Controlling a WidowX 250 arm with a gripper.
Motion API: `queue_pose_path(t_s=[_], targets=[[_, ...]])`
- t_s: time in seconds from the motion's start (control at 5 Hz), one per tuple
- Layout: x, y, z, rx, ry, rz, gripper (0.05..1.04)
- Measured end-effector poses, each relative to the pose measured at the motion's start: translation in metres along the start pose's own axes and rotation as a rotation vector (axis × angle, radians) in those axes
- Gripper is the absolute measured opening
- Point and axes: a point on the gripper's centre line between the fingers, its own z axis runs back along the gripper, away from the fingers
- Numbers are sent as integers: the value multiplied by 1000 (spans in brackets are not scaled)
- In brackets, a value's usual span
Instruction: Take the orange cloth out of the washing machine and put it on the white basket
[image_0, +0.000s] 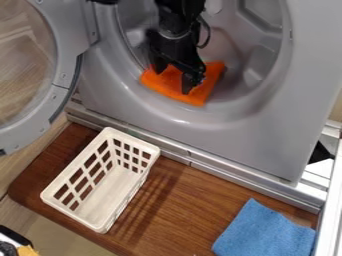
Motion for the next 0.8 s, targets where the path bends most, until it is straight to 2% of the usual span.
queue_pose_path(t_s=[0.2, 0.6, 0.8], targets=[[5, -4, -15, -26, 13, 1, 955], [7, -13, -19, -24, 29, -22, 374], [7, -16, -19, -23, 32, -29, 159]])
